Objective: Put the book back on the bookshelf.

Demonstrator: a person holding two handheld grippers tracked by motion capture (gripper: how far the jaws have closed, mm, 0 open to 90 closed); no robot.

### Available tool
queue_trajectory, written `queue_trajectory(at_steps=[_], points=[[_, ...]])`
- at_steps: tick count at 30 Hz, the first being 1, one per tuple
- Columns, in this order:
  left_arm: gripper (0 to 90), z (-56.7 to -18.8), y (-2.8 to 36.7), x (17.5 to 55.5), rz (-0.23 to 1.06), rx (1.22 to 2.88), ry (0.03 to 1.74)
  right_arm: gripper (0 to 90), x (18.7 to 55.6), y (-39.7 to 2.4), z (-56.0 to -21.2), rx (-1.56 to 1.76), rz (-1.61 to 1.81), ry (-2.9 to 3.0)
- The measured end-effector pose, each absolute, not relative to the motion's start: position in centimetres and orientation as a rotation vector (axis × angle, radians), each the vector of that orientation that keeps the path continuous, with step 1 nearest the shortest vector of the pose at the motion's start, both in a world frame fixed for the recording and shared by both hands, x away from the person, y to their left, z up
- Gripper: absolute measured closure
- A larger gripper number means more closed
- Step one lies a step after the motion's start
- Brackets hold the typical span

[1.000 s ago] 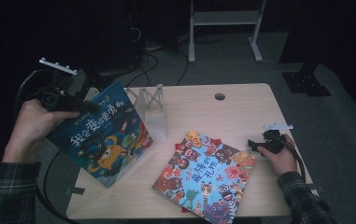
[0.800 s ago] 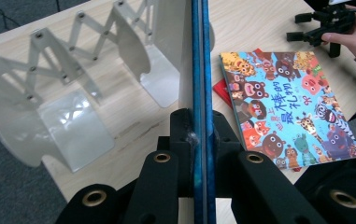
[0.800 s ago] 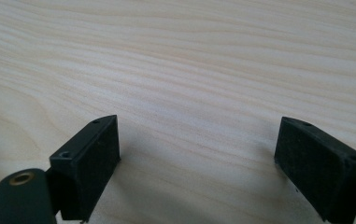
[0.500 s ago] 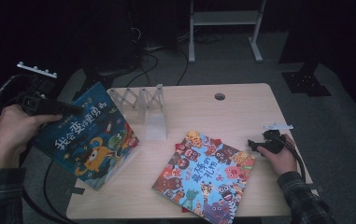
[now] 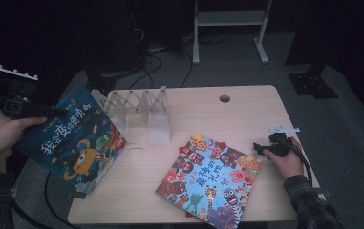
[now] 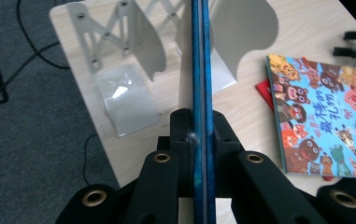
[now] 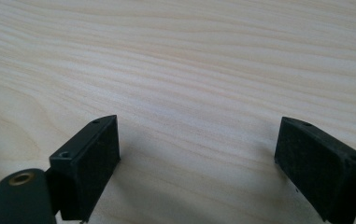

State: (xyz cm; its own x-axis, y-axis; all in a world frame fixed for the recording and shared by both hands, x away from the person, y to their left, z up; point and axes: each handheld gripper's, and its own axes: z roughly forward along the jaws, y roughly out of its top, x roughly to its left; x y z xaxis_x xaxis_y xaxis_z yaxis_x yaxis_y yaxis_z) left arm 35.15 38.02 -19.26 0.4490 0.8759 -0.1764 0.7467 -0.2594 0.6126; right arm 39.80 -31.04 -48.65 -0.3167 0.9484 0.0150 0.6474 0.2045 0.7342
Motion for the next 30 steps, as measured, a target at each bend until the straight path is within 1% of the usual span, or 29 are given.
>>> queue_trajectory(at_steps=[9,17,30], points=[[82.5,-19.3,38.6,36.6,0.299,2.012,1.444,12.7,39.8,-31.0,-48.7,1.480,0.906,2.041],[82.4,-19.3,38.2,38.2,0.330,1.995,1.507,12.7,39.8,-31.0,-48.7,1.480,0.906,2.041],[82.4,-19.8,37.2,41.8,0.308,1.946,1.570,12.6,39.8,-31.0,-48.7,1.480,0.906,2.041]])
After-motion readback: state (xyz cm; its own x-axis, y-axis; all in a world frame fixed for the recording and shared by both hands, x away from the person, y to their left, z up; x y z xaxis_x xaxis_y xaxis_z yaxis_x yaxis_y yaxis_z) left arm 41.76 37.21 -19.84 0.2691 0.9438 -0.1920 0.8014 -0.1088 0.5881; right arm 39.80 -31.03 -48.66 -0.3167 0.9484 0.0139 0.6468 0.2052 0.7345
